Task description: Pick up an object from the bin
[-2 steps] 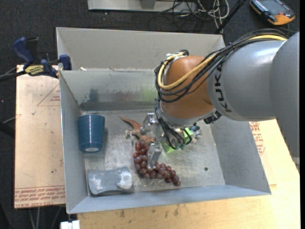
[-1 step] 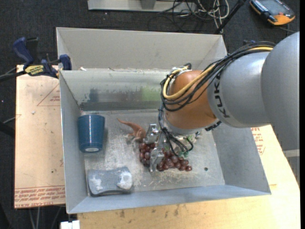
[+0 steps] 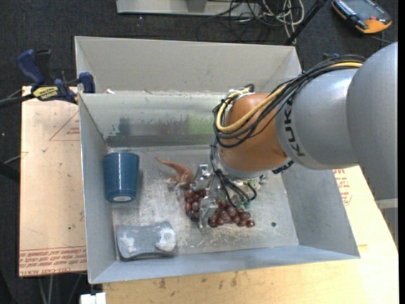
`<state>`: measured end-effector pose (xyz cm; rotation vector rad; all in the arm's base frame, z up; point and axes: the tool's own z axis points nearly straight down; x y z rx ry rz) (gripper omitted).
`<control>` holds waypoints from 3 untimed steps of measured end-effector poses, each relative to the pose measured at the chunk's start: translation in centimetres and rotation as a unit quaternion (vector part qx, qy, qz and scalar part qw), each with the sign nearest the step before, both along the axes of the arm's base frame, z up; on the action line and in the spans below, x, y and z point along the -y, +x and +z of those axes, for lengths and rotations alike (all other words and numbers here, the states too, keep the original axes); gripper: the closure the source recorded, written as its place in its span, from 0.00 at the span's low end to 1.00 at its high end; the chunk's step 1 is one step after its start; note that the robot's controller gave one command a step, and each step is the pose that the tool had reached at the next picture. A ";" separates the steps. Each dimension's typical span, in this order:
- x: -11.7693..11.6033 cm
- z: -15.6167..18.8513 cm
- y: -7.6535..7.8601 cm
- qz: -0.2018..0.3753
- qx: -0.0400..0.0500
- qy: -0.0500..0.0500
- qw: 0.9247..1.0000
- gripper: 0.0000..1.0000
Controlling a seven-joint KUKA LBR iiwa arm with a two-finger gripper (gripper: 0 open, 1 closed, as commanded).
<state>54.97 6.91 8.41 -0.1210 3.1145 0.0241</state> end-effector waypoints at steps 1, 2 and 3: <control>0.0 0.0 0.2 0.004 -0.003 0.000 1.000 1.00; 0.2 2.8 -0.4 -0.001 -0.013 -0.007 1.000 1.00; -0.7 13.6 -0.3 -0.011 -0.011 -0.007 1.000 1.00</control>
Offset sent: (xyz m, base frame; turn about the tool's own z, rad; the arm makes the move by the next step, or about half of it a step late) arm -0.0019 0.0006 0.0611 0.0125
